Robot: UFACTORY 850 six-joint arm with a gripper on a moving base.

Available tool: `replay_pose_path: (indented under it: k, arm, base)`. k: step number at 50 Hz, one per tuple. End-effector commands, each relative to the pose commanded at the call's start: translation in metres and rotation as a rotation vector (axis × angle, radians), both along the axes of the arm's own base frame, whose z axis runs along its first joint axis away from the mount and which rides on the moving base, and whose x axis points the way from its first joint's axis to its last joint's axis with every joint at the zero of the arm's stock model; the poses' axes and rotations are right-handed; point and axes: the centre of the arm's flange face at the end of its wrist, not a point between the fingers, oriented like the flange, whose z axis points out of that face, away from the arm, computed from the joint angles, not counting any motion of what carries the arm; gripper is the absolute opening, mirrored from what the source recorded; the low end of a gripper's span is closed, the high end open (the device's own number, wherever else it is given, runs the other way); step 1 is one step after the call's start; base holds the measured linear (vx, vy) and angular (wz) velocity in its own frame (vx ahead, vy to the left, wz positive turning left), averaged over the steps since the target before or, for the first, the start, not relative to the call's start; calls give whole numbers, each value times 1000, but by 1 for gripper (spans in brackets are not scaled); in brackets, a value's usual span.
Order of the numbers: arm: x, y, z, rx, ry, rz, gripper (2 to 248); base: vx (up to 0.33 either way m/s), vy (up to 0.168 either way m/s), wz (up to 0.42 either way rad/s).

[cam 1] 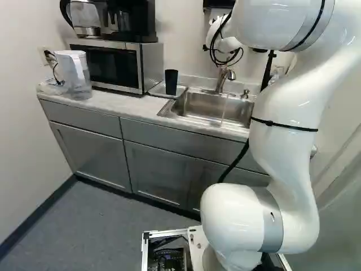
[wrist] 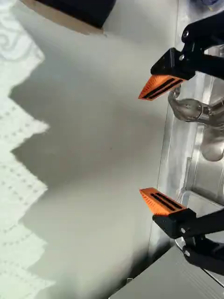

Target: Rinse the cup and place it in the tray

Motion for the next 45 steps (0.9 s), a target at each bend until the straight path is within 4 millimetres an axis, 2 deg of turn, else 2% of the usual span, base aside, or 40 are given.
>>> replay_pose_path:
  k: [45]
  arm:
    - [-6, 0, -6, 16, 75, -2, 247]
  base:
    - [0, 0, 0]
